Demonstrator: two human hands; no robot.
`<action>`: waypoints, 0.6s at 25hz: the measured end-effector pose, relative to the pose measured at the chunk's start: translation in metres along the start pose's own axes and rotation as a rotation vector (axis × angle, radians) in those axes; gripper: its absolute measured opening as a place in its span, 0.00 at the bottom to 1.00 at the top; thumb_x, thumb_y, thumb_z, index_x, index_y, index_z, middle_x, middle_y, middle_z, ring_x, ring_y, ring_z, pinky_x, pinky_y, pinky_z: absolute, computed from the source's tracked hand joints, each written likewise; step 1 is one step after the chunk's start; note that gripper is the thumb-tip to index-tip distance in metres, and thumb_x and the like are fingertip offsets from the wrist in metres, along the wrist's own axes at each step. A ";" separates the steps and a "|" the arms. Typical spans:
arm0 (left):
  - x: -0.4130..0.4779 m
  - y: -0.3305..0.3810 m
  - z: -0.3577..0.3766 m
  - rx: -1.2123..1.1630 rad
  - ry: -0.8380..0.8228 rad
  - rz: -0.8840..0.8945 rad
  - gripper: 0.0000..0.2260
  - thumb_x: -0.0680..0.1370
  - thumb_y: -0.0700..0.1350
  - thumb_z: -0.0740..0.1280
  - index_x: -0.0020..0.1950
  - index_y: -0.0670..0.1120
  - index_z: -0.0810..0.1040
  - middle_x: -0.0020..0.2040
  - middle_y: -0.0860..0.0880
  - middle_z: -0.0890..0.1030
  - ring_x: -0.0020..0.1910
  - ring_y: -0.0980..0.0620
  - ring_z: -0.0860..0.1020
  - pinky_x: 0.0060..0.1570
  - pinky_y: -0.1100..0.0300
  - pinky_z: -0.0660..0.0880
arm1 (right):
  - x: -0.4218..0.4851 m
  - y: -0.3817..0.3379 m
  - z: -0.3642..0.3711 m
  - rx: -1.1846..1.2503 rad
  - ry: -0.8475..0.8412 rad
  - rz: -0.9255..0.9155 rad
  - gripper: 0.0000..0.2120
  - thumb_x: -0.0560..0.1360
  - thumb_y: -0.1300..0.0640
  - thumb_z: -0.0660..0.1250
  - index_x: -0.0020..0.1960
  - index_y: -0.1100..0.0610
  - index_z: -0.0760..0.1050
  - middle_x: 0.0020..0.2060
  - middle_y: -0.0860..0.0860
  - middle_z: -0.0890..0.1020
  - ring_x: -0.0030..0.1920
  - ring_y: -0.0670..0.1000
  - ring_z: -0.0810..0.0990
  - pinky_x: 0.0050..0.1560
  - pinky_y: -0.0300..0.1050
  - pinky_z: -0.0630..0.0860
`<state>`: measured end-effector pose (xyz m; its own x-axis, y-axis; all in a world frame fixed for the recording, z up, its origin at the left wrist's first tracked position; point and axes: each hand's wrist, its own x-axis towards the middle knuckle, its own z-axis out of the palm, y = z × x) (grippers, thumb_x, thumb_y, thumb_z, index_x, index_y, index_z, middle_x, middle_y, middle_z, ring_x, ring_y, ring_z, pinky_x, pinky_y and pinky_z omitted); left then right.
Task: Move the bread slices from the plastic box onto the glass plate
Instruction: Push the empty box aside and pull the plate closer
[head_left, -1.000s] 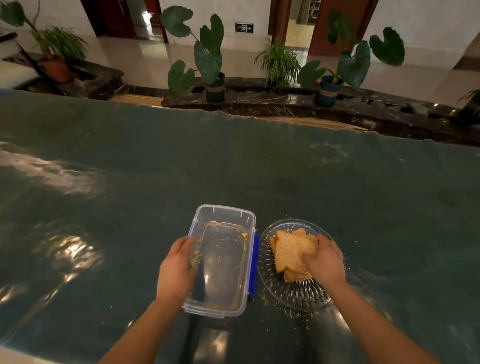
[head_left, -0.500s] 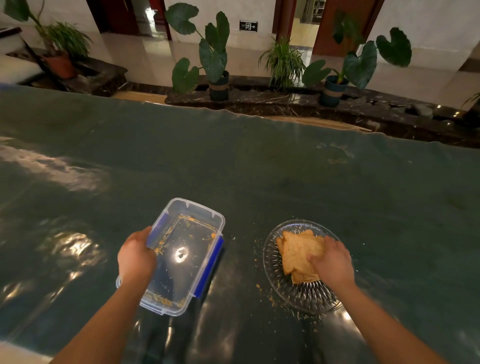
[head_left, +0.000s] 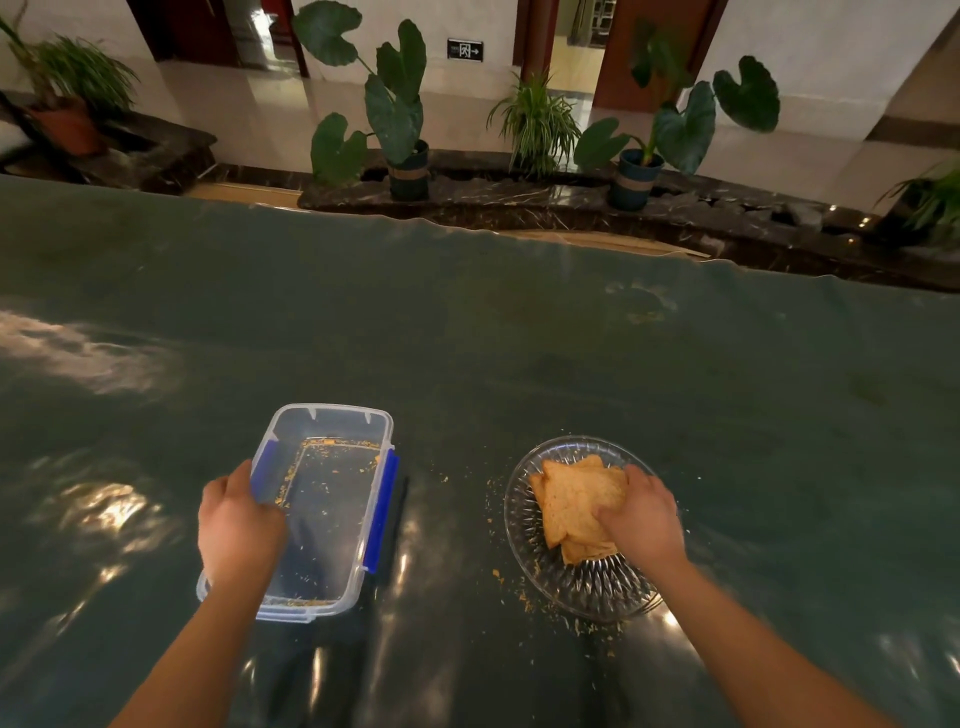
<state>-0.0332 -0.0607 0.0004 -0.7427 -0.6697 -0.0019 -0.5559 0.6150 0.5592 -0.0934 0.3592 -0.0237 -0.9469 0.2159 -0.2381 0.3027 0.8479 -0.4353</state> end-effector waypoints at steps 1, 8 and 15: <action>-0.008 0.006 0.002 -0.020 0.026 0.029 0.25 0.70 0.31 0.64 0.67 0.42 0.74 0.59 0.36 0.74 0.56 0.33 0.74 0.54 0.42 0.73 | 0.001 0.001 -0.002 0.013 -0.009 0.006 0.34 0.69 0.51 0.73 0.70 0.58 0.66 0.65 0.58 0.74 0.66 0.61 0.70 0.65 0.56 0.70; -0.094 0.080 0.039 -0.075 -0.178 0.420 0.24 0.71 0.34 0.68 0.68 0.42 0.75 0.65 0.43 0.76 0.61 0.42 0.75 0.61 0.48 0.74 | 0.003 0.020 -0.012 0.143 -0.050 -0.028 0.26 0.70 0.51 0.70 0.66 0.57 0.71 0.58 0.56 0.79 0.59 0.58 0.77 0.57 0.52 0.75; -0.154 0.166 0.109 -0.423 -0.770 0.093 0.23 0.77 0.44 0.65 0.73 0.46 0.68 0.61 0.52 0.78 0.64 0.47 0.76 0.64 0.50 0.72 | 0.003 0.037 -0.017 0.161 -0.153 -0.037 0.30 0.74 0.41 0.67 0.70 0.54 0.68 0.64 0.54 0.79 0.61 0.56 0.78 0.56 0.48 0.73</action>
<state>-0.0518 0.1900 0.0029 -0.9082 -0.0647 -0.4135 -0.4091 0.3450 0.8447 -0.0866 0.3993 -0.0257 -0.9341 0.0996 -0.3428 0.2928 0.7628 -0.5765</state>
